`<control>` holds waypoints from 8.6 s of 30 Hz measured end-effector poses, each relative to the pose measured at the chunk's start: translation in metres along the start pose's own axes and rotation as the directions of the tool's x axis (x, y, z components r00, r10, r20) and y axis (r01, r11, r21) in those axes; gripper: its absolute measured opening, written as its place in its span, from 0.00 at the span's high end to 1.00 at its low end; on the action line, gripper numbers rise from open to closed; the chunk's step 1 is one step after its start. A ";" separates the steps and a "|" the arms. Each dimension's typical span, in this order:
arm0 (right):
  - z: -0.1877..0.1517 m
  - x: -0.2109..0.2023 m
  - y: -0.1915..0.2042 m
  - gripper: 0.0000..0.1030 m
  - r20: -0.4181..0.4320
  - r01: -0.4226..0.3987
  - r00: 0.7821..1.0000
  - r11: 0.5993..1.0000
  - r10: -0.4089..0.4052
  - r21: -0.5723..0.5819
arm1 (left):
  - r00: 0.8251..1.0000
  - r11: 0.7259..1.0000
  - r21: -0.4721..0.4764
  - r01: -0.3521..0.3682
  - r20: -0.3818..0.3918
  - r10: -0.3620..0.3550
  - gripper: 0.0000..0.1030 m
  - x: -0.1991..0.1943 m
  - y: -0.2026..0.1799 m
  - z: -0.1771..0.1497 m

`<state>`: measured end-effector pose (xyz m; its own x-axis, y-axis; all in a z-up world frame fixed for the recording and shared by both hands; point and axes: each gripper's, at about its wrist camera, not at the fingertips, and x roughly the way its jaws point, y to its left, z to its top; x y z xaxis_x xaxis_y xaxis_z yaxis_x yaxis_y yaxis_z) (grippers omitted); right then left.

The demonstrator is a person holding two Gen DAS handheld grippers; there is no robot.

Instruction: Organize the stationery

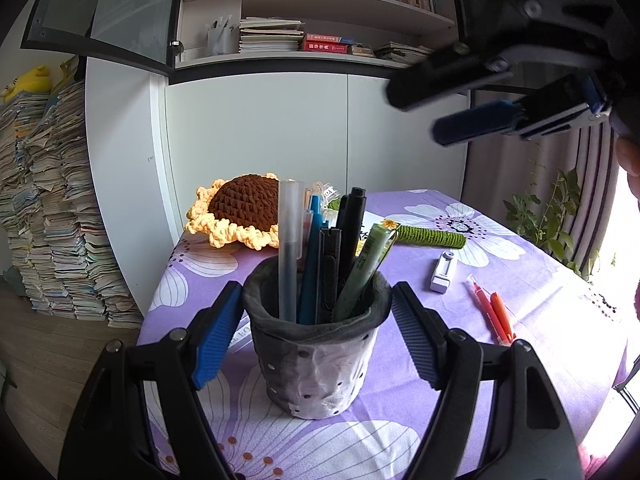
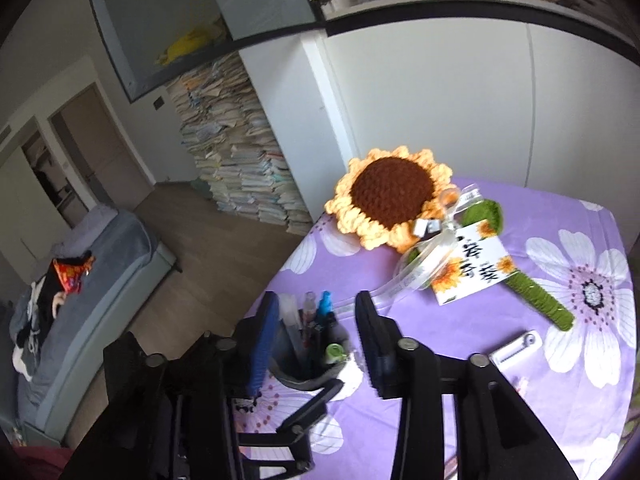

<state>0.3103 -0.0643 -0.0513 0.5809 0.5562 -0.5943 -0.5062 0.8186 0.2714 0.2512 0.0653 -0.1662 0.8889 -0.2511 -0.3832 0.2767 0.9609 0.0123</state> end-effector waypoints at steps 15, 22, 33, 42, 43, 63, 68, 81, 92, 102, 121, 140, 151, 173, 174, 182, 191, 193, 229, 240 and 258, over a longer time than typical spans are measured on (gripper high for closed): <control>-0.072 0.024 -0.152 0.47 -0.343 0.397 0.894 0.867 -0.289 0.303 | 1.000 1.000 0.002 0.001 0.001 -0.001 0.27 0.000 0.002 0.001; -0.076 0.047 -0.165 0.47 -0.376 0.384 0.892 0.860 -0.252 0.335 | 1.000 1.000 0.002 0.001 0.000 -0.001 0.27 0.000 0.002 0.001; -0.070 0.070 -0.155 0.82 -0.385 0.363 0.888 0.899 -0.253 0.246 | 1.000 1.000 0.001 0.000 -0.002 0.000 0.26 0.001 0.002 -0.001; -0.060 0.028 -0.129 0.84 -0.262 0.258 0.948 0.922 -0.183 0.288 | 1.000 1.000 0.001 0.000 -0.001 0.000 0.26 0.001 0.002 -0.001; -0.056 0.019 -0.122 0.84 -0.240 0.248 0.953 0.929 -0.184 0.274 | 1.000 1.000 0.001 0.000 -0.001 0.000 0.26 0.001 0.002 0.000; 0.010 -0.080 0.018 0.85 0.130 0.083 0.988 0.996 -0.078 -0.035 | 1.000 1.000 0.001 0.000 -0.002 0.000 0.26 0.001 0.003 0.000; 0.017 -0.068 0.034 0.85 0.130 0.023 0.991 0.997 -0.013 -0.078 | 1.000 1.000 0.001 0.001 -0.002 -0.001 0.26 0.001 0.003 0.000; 0.000 0.031 0.026 0.85 -0.091 -0.034 0.995 0.998 0.028 -0.061 | 1.000 1.000 0.001 0.001 -0.002 -0.001 0.26 0.001 0.002 0.000; -0.007 0.005 0.000 0.61 -0.086 -0.008 0.996 1.000 0.009 0.010 | 1.000 1.000 0.000 0.001 -0.002 -0.001 0.26 0.001 0.001 -0.001; -0.078 -0.003 -0.117 0.45 -0.311 0.375 0.904 0.894 -0.294 0.245 | 1.000 1.000 0.002 0.002 -0.001 -0.001 0.25 0.000 0.000 -0.001; -0.097 0.047 -0.147 0.83 -0.412 0.371 0.883 0.873 -0.226 0.316 | 1.000 1.000 0.000 0.001 -0.003 -0.001 0.24 0.000 -0.001 -0.001; -0.022 -0.043 -0.018 0.86 0.009 0.019 1.000 0.992 -0.020 0.125 | 1.000 1.000 -0.001 0.001 -0.004 -0.001 0.24 0.000 0.000 -0.001; -0.025 0.019 0.016 0.85 -0.146 -0.006 0.989 1.000 0.008 0.017 | 1.000 1.000 0.001 0.004 -0.002 -0.004 0.24 0.001 -0.001 -0.002; -0.093 0.002 -0.082 0.84 -0.415 0.344 0.874 0.925 -0.253 0.160 | 1.000 1.000 0.006 0.008 0.003 -0.008 0.24 0.000 -0.002 -0.004; -0.100 0.005 -0.090 0.84 -0.443 0.360 0.861 0.915 -0.250 0.182 | 1.000 1.000 0.005 0.007 0.002 -0.007 0.24 0.000 -0.003 -0.004; -0.119 0.023 -0.099 0.84 -0.518 0.370 0.827 0.905 -0.218 0.210 | 1.000 1.000 0.002 0.007 0.001 -0.007 0.24 0.000 -0.002 -0.004; -0.124 0.028 -0.101 0.64 -0.538 0.378 0.815 0.902 -0.215 0.211 | 1.000 1.000 0.002 0.007 0.001 -0.007 0.24 0.000 -0.002 -0.003; -0.123 0.033 -0.098 0.64 -0.532 0.379 0.816 0.904 -0.226 0.197 | 1.000 1.000 0.002 0.007 0.001 -0.007 0.24 0.000 -0.002 -0.003; -0.038 -0.040 -0.005 0.84 -0.103 0.055 0.993 0.997 -0.049 0.057 | 1.000 1.000 0.001 0.008 0.000 -0.008 0.24 -0.001 -0.001 -0.003; -0.018 0.001 0.021 0.84 -0.141 -0.040 0.989 0.999 0.039 -0.003 | 1.000 1.000 0.002 0.008 0.001 -0.008 0.23 -0.001 -0.001 -0.002; -0.020 0.031 0.021 0.84 -0.233 -0.029 0.972 1.000 0.027 -0.007 | 1.000 1.000 0.003 0.009 0.001 -0.009 0.23 0.000 -0.002 -0.003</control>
<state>0.3047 -0.0330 -0.0793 0.4024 0.5291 -0.7471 -0.5273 0.8010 0.2833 0.2495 0.0637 -0.1687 0.8866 -0.2599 -0.3826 0.2859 0.9582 0.0116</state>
